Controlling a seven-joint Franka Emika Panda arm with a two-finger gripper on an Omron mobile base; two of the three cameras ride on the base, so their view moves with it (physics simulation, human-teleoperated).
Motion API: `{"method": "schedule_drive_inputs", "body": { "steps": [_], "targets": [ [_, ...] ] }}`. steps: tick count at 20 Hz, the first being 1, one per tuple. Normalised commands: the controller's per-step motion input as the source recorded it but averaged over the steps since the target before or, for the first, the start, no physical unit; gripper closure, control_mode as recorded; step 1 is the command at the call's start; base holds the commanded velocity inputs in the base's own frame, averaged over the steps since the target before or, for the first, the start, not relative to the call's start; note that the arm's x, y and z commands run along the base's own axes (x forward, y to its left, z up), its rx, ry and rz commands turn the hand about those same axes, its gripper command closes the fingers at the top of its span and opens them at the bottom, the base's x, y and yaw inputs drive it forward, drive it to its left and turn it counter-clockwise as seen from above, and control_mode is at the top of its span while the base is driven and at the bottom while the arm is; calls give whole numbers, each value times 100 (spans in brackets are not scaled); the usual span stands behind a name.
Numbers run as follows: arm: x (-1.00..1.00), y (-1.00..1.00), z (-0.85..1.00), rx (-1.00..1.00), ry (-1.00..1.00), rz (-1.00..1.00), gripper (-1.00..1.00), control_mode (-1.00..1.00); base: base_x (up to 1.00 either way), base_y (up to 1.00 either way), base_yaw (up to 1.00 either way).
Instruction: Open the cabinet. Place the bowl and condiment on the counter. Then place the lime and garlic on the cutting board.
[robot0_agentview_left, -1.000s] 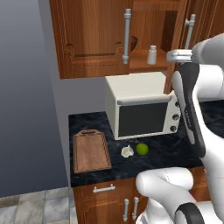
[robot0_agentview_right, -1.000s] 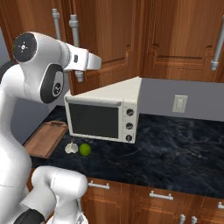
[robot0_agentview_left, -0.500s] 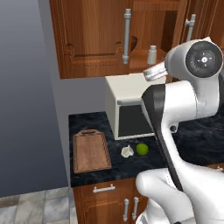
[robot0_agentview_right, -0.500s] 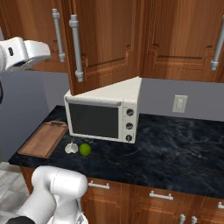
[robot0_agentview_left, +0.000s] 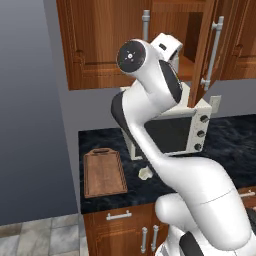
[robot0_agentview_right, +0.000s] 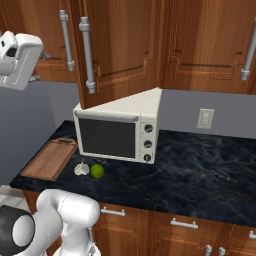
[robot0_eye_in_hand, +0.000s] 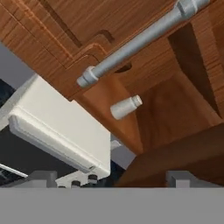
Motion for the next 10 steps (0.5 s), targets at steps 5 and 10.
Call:
{"method": "schedule_drive_inputs", "body": {
  "steps": [5, 10],
  "targets": [
    [100, -10, -29, -31, 10, -36, -100, -100, 0, 0, 0],
    [35, -54, -1, -26, 1, -45, -100, -100, 0, 0, 0]
  ]
}}
